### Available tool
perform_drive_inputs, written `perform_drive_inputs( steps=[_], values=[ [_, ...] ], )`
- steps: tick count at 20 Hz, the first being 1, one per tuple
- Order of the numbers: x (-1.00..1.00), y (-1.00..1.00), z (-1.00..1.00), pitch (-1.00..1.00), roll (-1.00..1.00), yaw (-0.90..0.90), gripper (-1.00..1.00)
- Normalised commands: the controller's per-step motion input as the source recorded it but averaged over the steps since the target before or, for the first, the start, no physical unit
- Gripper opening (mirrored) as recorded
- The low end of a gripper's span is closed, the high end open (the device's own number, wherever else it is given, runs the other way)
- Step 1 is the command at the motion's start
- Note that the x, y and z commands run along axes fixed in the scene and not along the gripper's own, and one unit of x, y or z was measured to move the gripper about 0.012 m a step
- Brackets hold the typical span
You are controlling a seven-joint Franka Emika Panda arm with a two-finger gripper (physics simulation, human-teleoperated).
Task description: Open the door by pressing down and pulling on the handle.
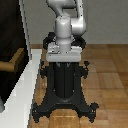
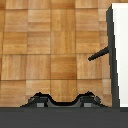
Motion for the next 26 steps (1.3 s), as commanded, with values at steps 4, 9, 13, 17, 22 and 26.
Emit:
perform_drive_inputs(
  steps=[4, 9, 13, 17, 22, 26],
  values=[
    [0.0, 0.0, 0.0, 0.0, 0.0, 0.0, 1.0],
    [0.0, 0.0, 0.6, 0.0, 0.0, 0.0, 1.0],
    [0.0, 0.0, 1.0, 0.0, 0.0, 0.0, 1.0],
    [0.0, 0.0, 0.75, 0.0, 0.0, 0.0, 1.0],
    [0.0, 0.0, 0.8, 0.0, 0.0, 0.0, 1.0],
    [0.0, -0.5, 0.0, 0.0, 0.0, 0.0, 1.0]
  ],
)
